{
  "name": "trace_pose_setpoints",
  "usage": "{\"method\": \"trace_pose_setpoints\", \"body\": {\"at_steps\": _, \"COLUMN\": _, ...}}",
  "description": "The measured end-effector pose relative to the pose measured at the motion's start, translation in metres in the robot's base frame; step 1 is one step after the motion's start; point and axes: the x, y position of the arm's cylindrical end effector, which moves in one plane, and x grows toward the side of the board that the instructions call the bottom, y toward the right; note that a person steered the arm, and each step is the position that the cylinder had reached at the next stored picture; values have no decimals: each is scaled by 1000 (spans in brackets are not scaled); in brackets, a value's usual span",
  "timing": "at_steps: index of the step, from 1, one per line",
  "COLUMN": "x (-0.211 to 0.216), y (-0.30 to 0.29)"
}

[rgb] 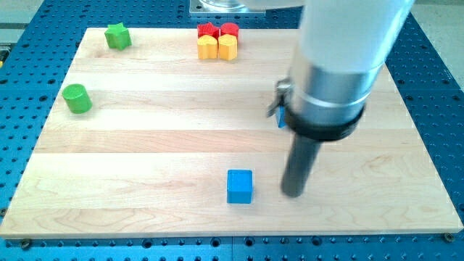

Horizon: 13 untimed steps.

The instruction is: Push the blue blocks to the bottom center

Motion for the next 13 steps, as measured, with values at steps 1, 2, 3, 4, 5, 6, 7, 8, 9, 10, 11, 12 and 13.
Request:
{"method": "trace_pose_setpoints", "body": {"at_steps": 1, "x": 11, "y": -54}}
{"method": "trace_pose_setpoints", "body": {"at_steps": 2, "x": -6, "y": -39}}
{"method": "trace_pose_setpoints", "body": {"at_steps": 3, "x": -33, "y": -44}}
{"method": "trace_pose_setpoints", "body": {"at_steps": 4, "x": -18, "y": -62}}
{"method": "trace_pose_setpoints", "body": {"at_steps": 5, "x": -24, "y": -50}}
{"method": "trace_pose_setpoints", "body": {"at_steps": 6, "x": -63, "y": 50}}
{"method": "trace_pose_setpoints", "body": {"at_steps": 7, "x": -117, "y": 125}}
{"method": "trace_pose_setpoints", "body": {"at_steps": 8, "x": -150, "y": 87}}
{"method": "trace_pose_setpoints", "body": {"at_steps": 9, "x": -156, "y": 10}}
{"method": "trace_pose_setpoints", "body": {"at_steps": 10, "x": -158, "y": -36}}
{"method": "trace_pose_setpoints", "body": {"at_steps": 11, "x": -127, "y": -62}}
{"method": "trace_pose_setpoints", "body": {"at_steps": 12, "x": -99, "y": -54}}
{"method": "trace_pose_setpoints", "body": {"at_steps": 13, "x": -133, "y": -18}}
